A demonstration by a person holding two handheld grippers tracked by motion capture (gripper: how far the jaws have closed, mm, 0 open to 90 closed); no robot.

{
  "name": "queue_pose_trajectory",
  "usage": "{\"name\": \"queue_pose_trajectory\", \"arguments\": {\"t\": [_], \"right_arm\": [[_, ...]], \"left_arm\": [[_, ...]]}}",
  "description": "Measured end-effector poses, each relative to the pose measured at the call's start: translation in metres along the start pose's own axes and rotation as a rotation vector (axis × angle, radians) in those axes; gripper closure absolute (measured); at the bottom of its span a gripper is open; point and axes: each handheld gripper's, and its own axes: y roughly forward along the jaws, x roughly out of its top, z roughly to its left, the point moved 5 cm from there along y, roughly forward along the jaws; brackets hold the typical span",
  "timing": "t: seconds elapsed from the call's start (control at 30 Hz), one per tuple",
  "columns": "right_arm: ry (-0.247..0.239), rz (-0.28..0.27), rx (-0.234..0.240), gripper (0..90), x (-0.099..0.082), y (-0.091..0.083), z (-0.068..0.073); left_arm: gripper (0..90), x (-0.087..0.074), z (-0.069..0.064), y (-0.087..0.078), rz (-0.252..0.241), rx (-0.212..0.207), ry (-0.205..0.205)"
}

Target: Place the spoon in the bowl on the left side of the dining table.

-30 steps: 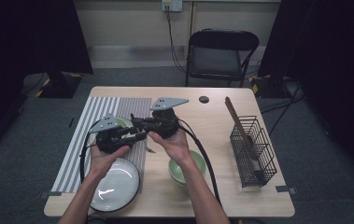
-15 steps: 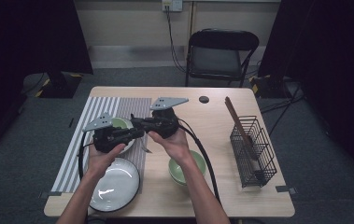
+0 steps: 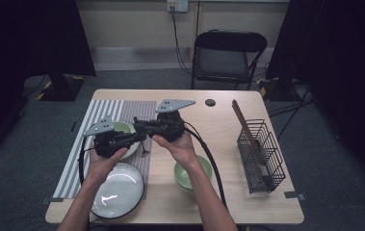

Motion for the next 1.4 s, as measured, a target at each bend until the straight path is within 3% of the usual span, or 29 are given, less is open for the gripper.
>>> {"name": "queue_pose_trajectory", "arguments": {"t": [0.27,0.7,0.83,1.1,1.4], "right_arm": [[0.012,0.008,-0.008,69.4,-0.001,0.003,-0.002],[0.015,0.019,-0.077,47.3,-0.005,-0.004,-0.012],[0.010,0.026,-0.106,43.0,-0.008,-0.012,-0.018],[0.046,0.042,-0.145,35.9,-0.019,-0.027,-0.032],[0.082,0.069,-0.196,30.1,-0.035,-0.039,-0.049]], "left_arm": [[89.6,0.000,0.000,0.000,0.005,0.009,0.014],[89.5,-0.001,0.005,-0.003,0.019,0.025,0.015],[89.5,-0.001,0.009,-0.007,0.019,0.038,0.025],[89.5,-0.001,0.013,-0.011,0.012,0.042,0.003],[89.5,-0.001,0.020,-0.019,0.013,0.067,0.013]]}}
